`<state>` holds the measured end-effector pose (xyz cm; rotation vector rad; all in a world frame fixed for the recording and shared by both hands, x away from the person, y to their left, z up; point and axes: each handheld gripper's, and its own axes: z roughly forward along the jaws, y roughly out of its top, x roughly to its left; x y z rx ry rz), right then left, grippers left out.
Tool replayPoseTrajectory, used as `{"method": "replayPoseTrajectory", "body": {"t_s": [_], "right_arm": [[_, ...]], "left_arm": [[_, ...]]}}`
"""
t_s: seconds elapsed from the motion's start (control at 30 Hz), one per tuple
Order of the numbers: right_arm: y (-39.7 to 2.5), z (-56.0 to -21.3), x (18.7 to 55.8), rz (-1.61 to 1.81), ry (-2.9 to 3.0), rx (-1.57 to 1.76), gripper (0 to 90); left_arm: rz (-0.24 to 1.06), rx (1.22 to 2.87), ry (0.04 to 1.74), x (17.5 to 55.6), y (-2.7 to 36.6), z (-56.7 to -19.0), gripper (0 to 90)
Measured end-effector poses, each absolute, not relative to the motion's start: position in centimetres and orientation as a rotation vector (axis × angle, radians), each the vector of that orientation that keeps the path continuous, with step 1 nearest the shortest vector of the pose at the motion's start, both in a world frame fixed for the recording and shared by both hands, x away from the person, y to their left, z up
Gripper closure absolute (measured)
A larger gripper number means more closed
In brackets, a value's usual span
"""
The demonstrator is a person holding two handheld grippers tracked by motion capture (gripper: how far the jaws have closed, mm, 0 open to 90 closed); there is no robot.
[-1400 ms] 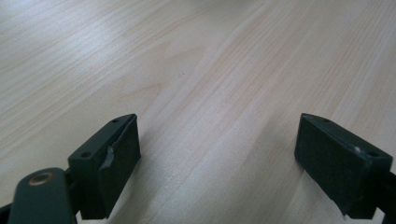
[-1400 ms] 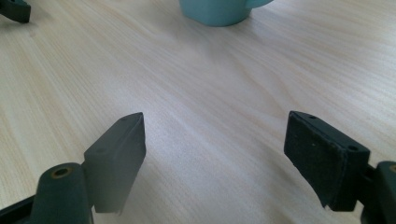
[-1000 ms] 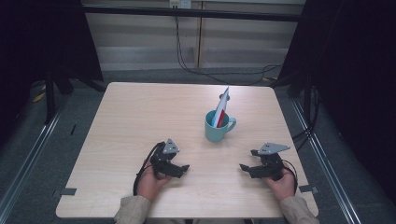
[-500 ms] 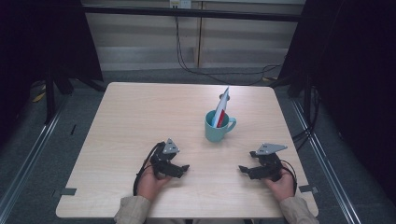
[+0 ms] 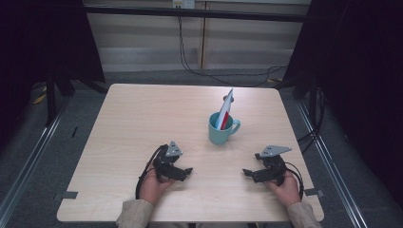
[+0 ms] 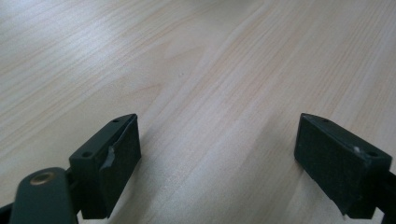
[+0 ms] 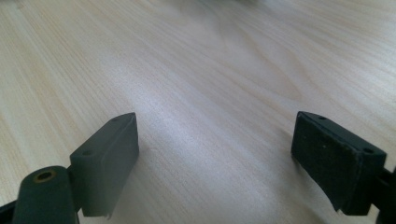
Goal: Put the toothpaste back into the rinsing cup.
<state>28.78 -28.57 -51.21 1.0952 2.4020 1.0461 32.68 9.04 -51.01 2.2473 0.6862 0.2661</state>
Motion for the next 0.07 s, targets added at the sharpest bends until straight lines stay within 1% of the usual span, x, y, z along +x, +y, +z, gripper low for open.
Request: {"method": "replayPoseTrajectory", "body": {"t_s": [0.07], "right_arm": [[-28.58, -51.22, 28.79, 1.048, 2.404, 1.093, 14.6]], "left_arm": [[0.266, 2.247, 0.686, 32.68, 9.04, -51.01, 14.2]]}}
